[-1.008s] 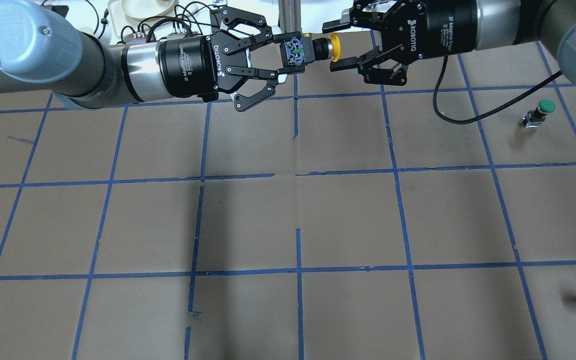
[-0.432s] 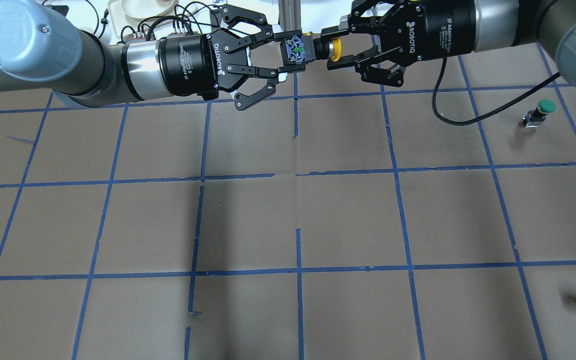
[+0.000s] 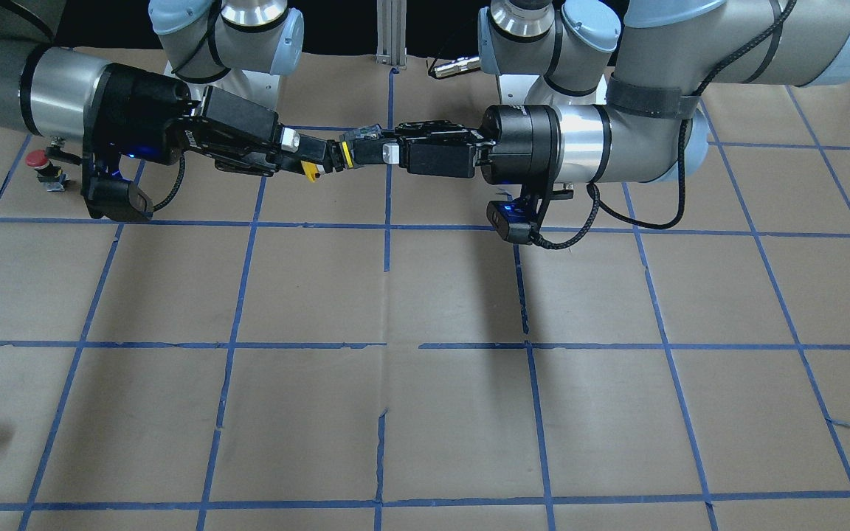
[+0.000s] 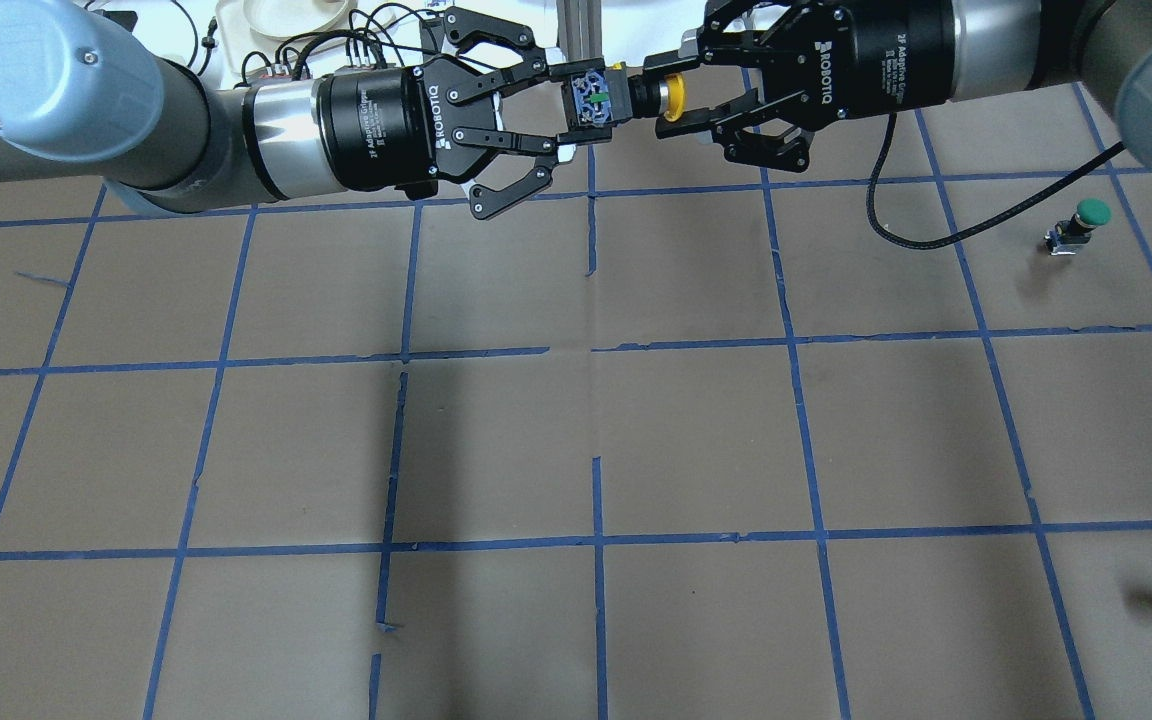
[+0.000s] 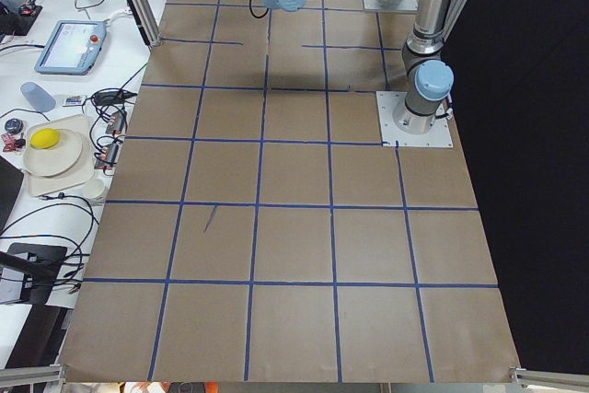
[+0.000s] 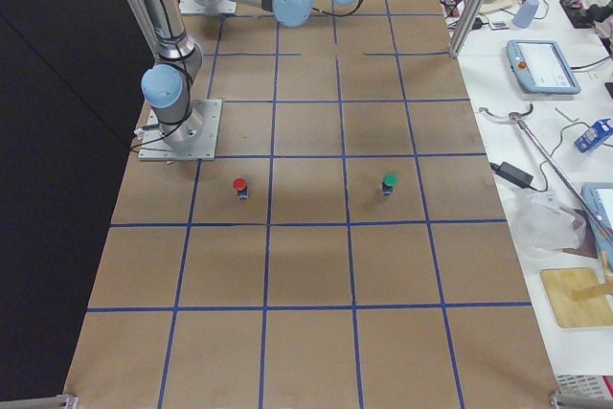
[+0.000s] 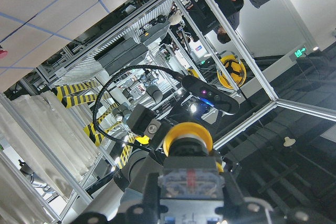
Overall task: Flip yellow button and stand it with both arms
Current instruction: 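Open the left gripper and pull it back from the button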
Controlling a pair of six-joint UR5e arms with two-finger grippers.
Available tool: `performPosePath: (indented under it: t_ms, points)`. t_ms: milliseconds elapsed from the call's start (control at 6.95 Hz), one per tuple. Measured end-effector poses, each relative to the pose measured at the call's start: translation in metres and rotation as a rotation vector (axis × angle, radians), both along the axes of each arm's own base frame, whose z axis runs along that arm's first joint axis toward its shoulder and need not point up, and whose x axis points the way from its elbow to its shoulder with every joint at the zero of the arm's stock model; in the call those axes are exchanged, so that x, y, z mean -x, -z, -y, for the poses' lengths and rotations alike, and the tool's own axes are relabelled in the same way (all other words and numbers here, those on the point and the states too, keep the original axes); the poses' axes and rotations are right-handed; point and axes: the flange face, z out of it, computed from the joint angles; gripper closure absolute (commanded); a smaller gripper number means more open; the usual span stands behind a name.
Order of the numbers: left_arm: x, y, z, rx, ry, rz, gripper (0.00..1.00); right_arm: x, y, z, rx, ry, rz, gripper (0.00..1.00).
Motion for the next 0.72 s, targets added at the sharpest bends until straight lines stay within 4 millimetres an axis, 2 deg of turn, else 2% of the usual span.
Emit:
performPosePath:
  t_ms: [432,720]
  points:
    - [0.0,-0.003,-0.001,-0.03,0.004,-0.001,0.11,0.0,-0.003,0.0,0.0,0.002,0.0,0.79]
    - [-0.005,-0.013,-0.001,-0.014,0.052,0.03,0.12,0.006,-0.004,0.002,-0.002,0.012,-0.005,0.78]
